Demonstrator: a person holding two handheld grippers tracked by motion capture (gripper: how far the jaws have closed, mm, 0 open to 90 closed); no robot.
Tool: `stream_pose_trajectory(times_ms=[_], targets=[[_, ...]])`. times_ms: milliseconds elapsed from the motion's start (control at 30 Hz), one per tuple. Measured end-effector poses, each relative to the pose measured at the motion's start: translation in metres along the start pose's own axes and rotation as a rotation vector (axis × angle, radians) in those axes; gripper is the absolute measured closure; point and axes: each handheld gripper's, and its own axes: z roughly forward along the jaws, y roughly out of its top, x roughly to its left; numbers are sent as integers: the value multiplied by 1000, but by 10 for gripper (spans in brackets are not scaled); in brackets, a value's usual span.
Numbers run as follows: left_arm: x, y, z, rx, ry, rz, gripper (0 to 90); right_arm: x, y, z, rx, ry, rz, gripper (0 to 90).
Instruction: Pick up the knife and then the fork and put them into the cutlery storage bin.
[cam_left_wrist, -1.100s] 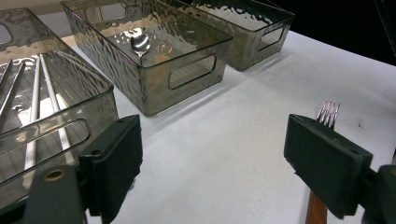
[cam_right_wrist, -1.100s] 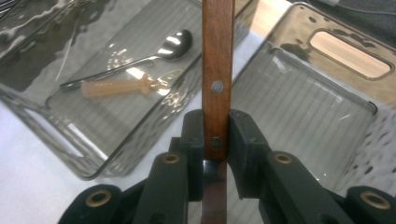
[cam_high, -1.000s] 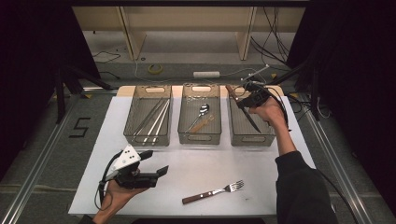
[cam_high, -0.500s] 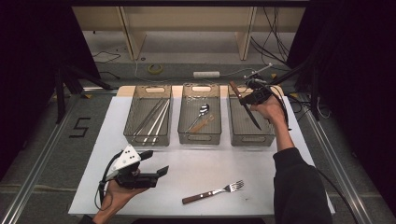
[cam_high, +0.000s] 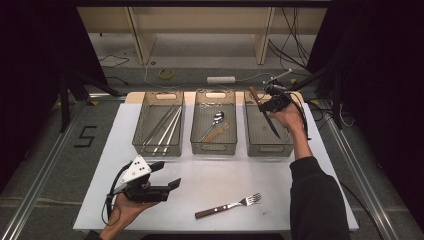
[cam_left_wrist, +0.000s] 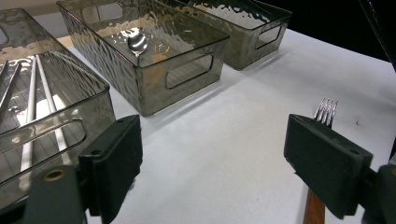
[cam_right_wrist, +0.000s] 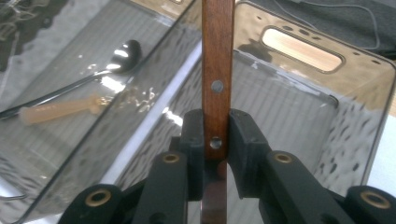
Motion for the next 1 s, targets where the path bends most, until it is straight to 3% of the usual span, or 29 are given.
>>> stream_pose_trajectory(times_ms=[1000], targets=[[-1,0,1,9,-3,12,190,0,-23,22,33,-16,80,774]])
